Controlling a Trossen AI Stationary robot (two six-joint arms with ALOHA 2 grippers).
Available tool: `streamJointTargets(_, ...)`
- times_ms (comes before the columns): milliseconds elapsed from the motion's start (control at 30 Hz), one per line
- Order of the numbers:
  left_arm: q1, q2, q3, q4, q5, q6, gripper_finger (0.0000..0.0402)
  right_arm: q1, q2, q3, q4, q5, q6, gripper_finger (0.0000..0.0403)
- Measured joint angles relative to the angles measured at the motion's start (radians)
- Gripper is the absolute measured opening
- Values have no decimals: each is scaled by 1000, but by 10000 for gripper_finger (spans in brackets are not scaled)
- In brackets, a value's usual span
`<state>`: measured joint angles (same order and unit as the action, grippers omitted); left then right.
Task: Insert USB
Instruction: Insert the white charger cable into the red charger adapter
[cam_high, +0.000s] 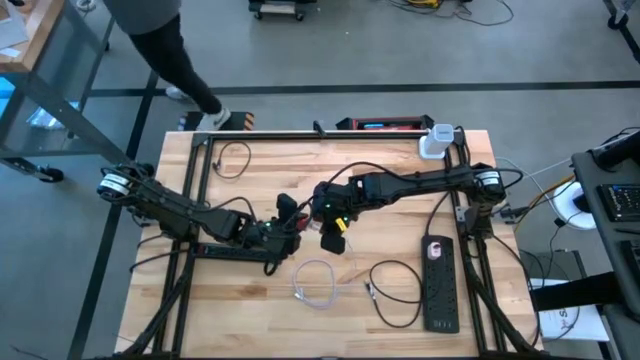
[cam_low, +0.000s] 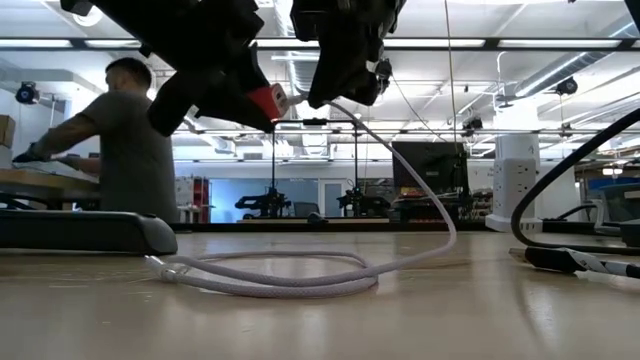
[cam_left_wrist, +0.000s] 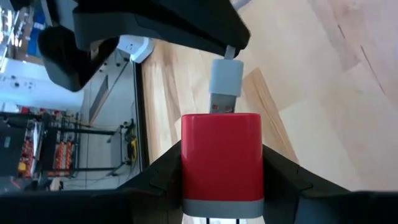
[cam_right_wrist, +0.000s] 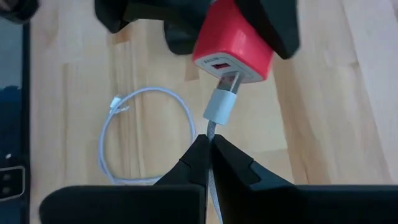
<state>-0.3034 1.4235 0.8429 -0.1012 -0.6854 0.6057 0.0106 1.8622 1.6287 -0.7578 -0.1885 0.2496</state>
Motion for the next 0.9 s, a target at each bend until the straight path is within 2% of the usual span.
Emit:
streamJointTargets(367,-14,-1,1,-4,-9,-1,134,0,1,-1,53,-28,-14,0)
streamJointTargets(900,-40,-1,0,-1,-18,-95,134,-1,1,-1,60,58,-36,0)
